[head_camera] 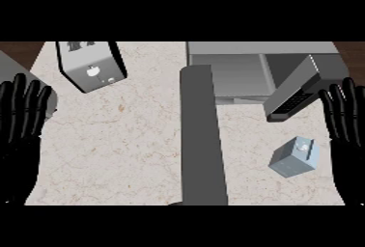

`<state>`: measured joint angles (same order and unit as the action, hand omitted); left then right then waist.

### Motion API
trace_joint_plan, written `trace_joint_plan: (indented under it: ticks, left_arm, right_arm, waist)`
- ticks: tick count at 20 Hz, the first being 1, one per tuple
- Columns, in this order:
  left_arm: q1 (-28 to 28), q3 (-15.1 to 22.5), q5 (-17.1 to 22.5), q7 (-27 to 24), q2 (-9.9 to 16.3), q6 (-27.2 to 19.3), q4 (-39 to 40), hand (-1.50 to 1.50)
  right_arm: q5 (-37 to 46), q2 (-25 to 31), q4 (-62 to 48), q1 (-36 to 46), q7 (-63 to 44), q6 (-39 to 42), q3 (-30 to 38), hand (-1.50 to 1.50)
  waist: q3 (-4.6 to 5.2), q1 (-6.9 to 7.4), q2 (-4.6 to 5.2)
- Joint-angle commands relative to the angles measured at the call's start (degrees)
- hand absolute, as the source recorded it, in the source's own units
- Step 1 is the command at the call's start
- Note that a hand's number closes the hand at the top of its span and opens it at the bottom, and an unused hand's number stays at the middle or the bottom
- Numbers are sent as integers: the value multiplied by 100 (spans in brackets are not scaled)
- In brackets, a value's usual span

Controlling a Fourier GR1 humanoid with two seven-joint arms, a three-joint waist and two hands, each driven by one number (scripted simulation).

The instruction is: Pick up the milk, place it into the microwave and close the microwave

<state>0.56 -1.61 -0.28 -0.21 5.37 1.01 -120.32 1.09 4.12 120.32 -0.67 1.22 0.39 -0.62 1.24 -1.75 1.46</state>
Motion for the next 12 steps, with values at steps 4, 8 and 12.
trace_joint_plan:
  ticks: [4,8,12]
  left_arm:
    - [587,-286,468,-216,273,480,842,-150]
    - [389,-320,728,87,55,398,1130,-150]
    - [-208,59,475,0,-208,327,711,-150]
  right_arm:
    - [-36,386,-575,935,-796,-187,739,-150]
    - [-772,227,-522,817,-1369,-247,1018,-150]
    - [-931,415,-563,791,-1407,-186,1284,-150]
  waist:
    - [-121,182,-130]
    - [-122,162,-139]
    - [-124,183,-151]
